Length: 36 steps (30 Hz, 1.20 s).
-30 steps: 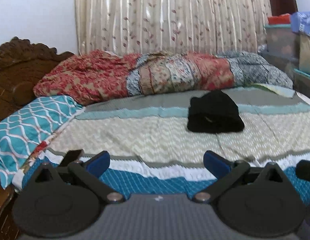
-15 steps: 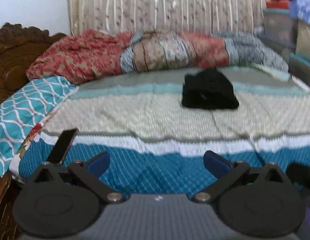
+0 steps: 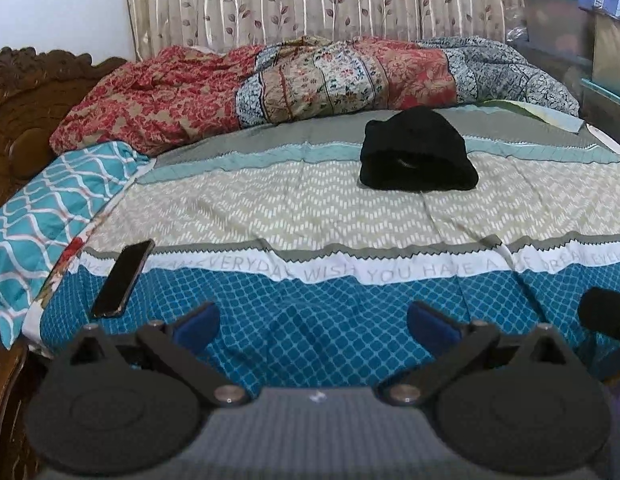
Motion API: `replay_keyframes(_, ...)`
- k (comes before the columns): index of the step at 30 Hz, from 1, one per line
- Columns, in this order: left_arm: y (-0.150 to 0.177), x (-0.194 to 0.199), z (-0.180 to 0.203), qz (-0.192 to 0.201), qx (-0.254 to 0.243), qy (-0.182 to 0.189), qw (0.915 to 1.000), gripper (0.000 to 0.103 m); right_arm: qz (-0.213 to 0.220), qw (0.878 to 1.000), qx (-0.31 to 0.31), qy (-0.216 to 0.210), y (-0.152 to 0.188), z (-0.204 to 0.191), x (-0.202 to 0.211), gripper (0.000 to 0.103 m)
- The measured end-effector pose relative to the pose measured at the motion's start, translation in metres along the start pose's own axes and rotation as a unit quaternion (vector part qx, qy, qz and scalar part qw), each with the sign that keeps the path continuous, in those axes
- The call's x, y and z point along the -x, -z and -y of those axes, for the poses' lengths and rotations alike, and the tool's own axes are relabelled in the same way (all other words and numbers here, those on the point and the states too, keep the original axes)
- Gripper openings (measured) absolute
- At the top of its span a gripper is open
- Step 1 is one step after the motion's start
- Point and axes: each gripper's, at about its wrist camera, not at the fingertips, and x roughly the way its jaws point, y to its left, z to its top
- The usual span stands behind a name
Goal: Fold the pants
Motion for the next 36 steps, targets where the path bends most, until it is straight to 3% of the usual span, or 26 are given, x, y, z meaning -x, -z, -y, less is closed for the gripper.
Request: replay_keyframes(36,0.0099,-0.0059,0.0054,-0.030,-0.033,0.008,0.9990,0.103,-0.012,1.000,-0.018,-0.002,0.0002,0.0098,-0.0013,0.103)
